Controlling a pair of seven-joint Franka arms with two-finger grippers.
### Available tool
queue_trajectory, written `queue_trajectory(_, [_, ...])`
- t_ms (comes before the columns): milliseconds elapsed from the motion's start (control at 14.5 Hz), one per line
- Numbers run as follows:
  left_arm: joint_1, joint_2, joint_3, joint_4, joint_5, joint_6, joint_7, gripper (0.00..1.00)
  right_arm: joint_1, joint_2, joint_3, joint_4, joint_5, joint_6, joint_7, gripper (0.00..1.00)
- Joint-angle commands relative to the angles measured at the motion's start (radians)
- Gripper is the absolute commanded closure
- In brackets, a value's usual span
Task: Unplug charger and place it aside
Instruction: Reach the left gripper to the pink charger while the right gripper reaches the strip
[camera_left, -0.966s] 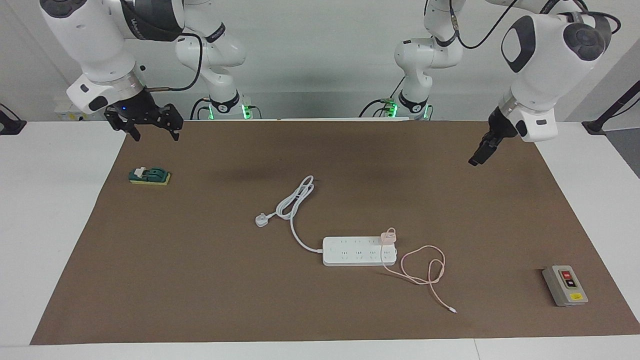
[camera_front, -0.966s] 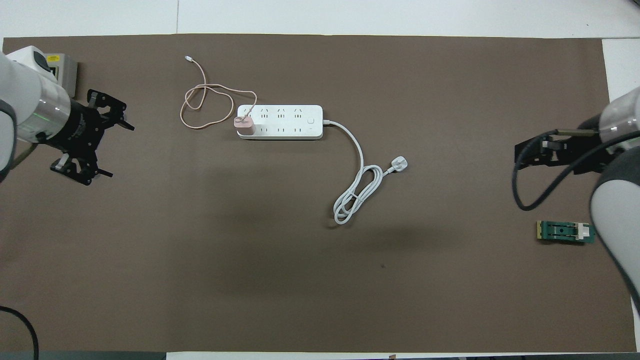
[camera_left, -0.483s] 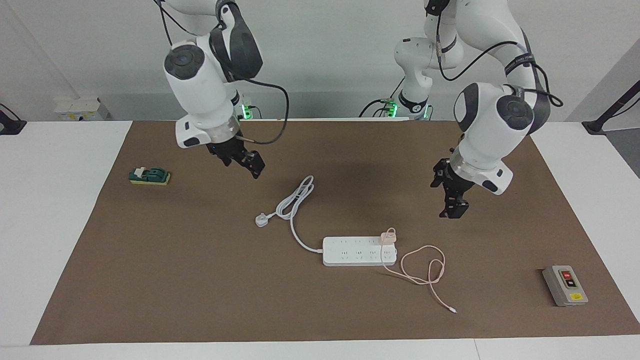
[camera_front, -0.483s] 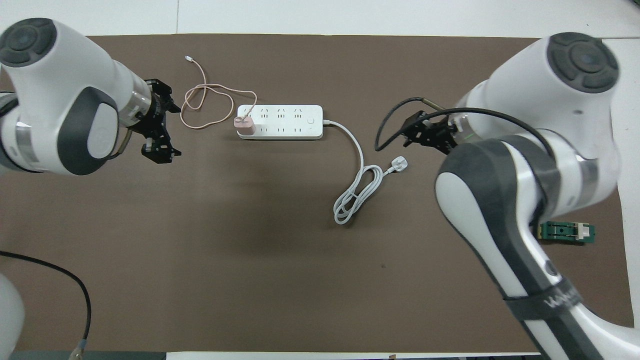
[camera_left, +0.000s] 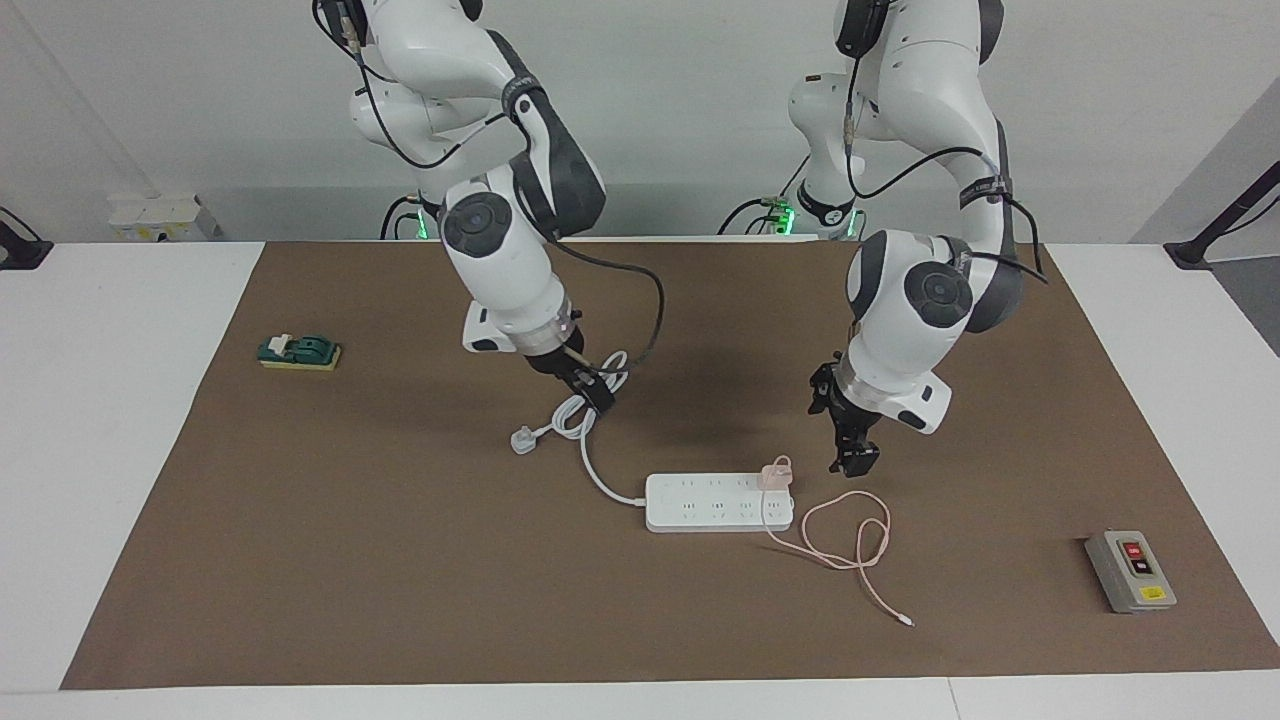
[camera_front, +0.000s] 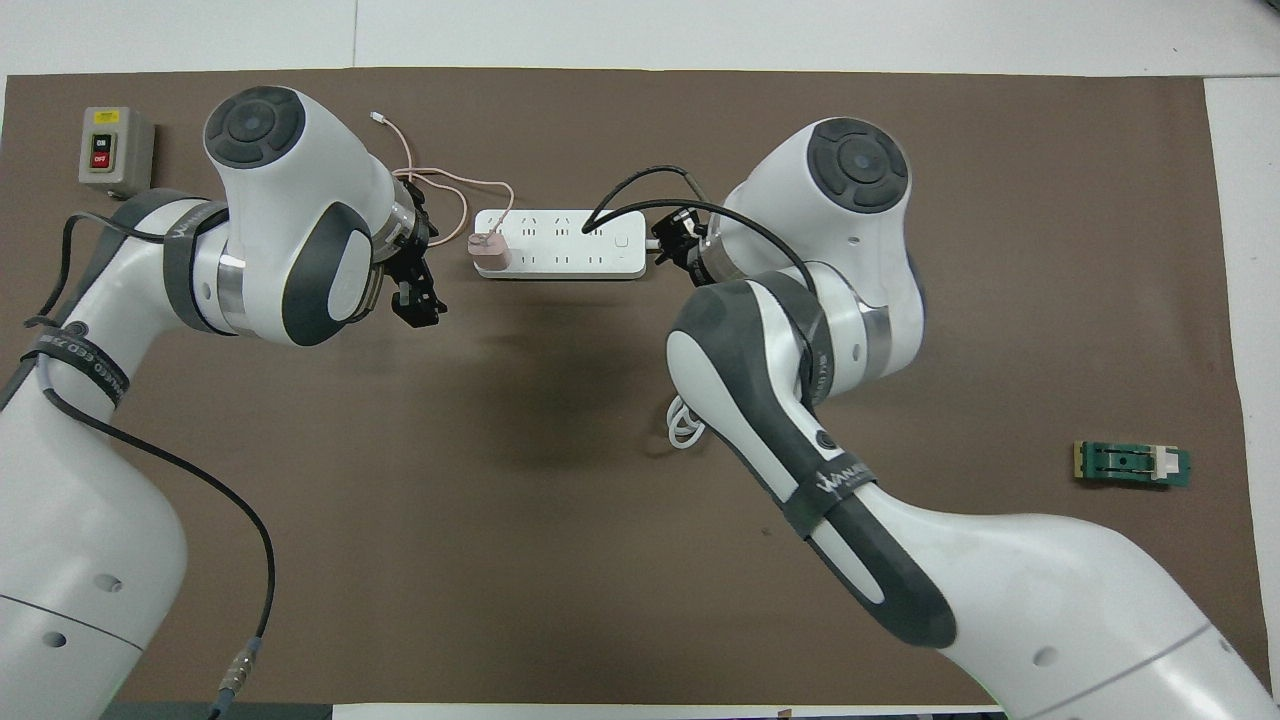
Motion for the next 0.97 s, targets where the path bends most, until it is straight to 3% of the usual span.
queue_trajectory(0, [-0.043,0.069,0.023,0.083,0.016,0.004,-0.048,0.0,0.017,0.129,-0.004,0.102,0.105,0.091,0.092,0.0])
queue_trajectory(138, [-0.045,0.079,0.023,0.094,0.013,0.011,-0.049,0.0,0.021,0.152,-0.004,0.105,0.173,0.149,0.152,0.0])
queue_trajectory(345, [-0.052,0.088,0.022,0.103,0.014,0.071,-0.061,0.0,0.032,0.279,-0.004,0.25,0.224,0.136,0.295,0.0])
queue_trajectory(759, [-0.088,0.076,0.023,0.022,0.028,0.168,-0.075,0.0,0.02,0.39,-0.004,0.39,0.253,0.102,0.307,0.0])
queue_trajectory(828, [-0.088,0.074,0.023,0.021,0.028,0.174,-0.074,0.04,0.018,0.396,-0.004,0.401,0.247,0.1,0.307,0.0])
queue_trajectory(897, [-0.086,0.074,0.023,0.022,0.028,0.172,-0.074,0.19,0.017,0.404,-0.007,0.416,0.242,0.1,0.307,0.0])
